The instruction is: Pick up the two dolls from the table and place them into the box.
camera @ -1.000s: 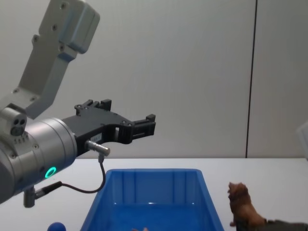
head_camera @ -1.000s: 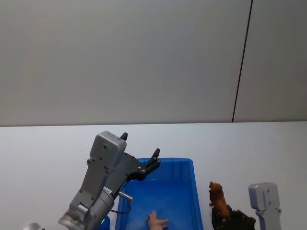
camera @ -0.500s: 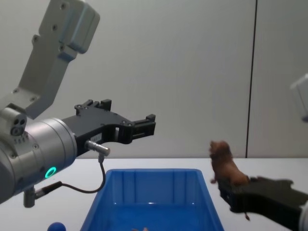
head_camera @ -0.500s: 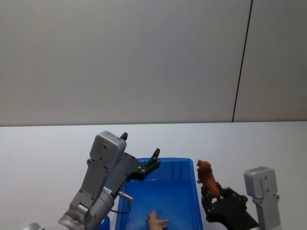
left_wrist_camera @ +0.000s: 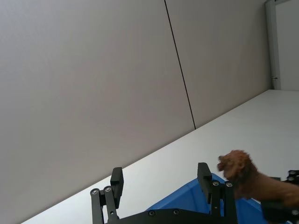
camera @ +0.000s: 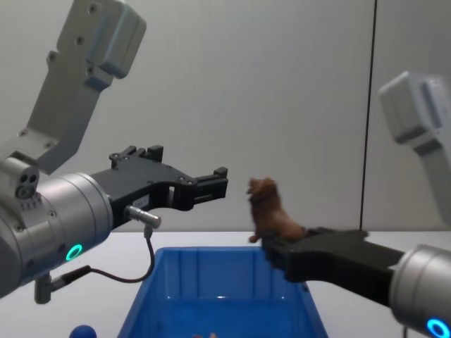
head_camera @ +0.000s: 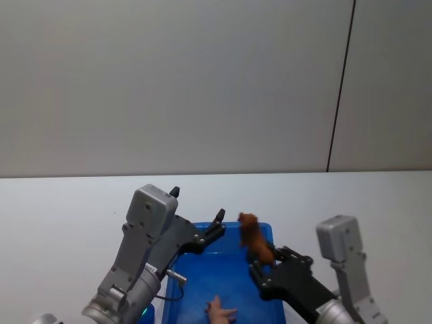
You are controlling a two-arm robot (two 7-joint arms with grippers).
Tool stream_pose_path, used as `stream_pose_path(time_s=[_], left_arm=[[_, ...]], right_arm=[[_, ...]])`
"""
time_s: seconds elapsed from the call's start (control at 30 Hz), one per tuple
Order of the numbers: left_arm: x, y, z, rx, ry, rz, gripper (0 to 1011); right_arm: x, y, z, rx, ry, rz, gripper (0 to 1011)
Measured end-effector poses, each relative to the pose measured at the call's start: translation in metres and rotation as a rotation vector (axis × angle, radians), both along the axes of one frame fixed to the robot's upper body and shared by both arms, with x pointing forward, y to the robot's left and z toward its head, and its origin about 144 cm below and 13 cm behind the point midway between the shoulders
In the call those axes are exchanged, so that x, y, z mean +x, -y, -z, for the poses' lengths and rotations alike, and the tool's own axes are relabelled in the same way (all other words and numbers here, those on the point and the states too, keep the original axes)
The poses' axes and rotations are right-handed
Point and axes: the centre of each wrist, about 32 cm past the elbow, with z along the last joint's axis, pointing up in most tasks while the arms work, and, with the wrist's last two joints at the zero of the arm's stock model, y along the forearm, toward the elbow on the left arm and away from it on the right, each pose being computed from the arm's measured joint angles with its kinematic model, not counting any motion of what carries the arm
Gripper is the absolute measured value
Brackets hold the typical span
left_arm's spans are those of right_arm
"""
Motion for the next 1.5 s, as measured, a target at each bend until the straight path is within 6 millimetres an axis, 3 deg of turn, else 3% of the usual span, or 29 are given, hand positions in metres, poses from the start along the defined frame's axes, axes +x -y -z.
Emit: stream_pose_path(time_s=[0.07,0.1,0.43,0.77,1.5], left_arm=[[0.0,0.0,0.0,0.0,0.0,0.0,1001],[0.0,0.0,0.0,0.0,0.0,0.0,1001],[0.0,0.0,0.0,0.0,0.0,0.0,1001],[0.0,0.0,0.0,0.0,0.0,0.0,1001],[0.0,0.0,0.0,0.0,0.0,0.0,1001]], right_arm=[[0.003,-0.002,0.0,0.002,-0.004,-0.019,357],[0.007,-0.003,0.0,0.003,-0.012,-0.039,423],[0.023,-0.011,0.003,0.007,-0.052,-0.089,737],[0.025,-0.011,0.003,0.005,-0.044,-0.041,1001],[-0.008,0.016,-0.001,0.012,0.039,0.189,1001]])
